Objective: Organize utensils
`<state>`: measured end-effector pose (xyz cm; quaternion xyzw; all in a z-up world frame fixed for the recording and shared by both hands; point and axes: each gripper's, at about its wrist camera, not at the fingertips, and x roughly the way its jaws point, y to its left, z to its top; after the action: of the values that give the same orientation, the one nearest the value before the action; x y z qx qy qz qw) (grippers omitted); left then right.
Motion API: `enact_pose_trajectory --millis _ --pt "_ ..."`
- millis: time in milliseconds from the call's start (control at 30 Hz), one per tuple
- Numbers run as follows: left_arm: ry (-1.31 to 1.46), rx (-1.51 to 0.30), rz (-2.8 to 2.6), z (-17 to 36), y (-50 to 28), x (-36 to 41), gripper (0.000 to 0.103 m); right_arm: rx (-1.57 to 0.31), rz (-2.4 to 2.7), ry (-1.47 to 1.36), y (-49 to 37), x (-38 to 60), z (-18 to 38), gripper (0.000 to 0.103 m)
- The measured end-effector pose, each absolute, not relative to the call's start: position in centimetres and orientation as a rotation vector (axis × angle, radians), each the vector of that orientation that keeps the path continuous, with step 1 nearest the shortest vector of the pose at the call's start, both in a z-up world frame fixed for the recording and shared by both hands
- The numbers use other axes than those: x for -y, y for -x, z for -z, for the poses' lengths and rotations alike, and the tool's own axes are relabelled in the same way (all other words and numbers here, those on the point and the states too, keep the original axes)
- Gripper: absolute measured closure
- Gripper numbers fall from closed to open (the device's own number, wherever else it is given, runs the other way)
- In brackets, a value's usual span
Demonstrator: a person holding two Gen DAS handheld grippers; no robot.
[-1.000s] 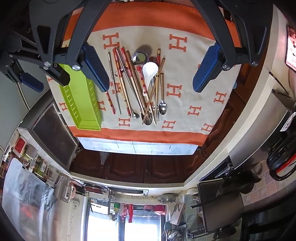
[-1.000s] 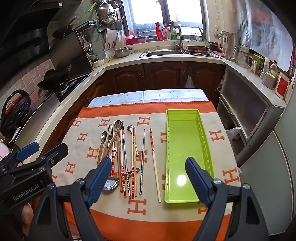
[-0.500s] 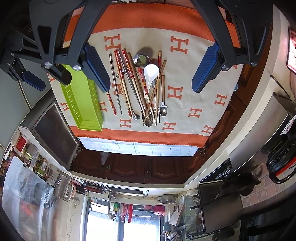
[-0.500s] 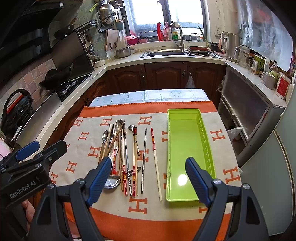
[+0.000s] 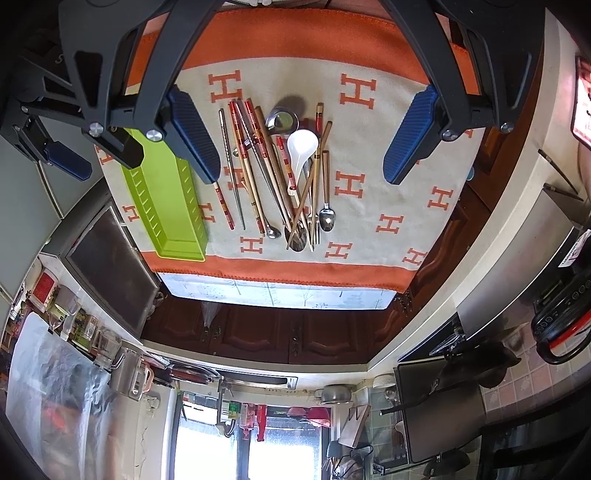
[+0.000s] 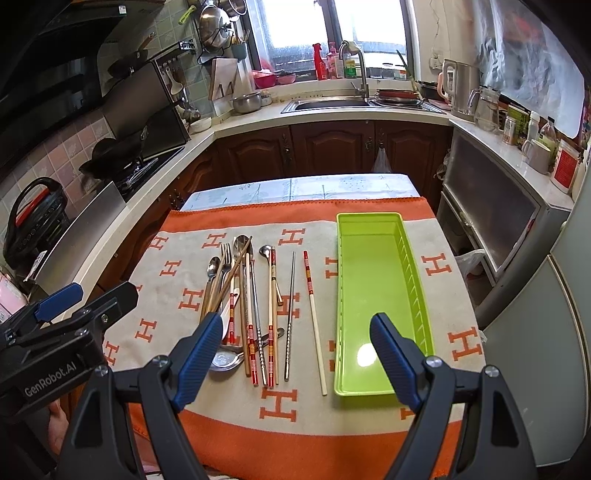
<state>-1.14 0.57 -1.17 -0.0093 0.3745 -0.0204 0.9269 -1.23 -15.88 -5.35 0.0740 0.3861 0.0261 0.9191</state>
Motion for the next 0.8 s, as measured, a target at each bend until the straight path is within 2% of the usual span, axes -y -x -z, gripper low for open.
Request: enact_pose_trajectory --millis 800 --pt "0.020 -0.797 0.039 1.1 4.0 -1.7 0.013 -0.799 -0.064 -0.166 3.7 15.3 4.7 0.021"
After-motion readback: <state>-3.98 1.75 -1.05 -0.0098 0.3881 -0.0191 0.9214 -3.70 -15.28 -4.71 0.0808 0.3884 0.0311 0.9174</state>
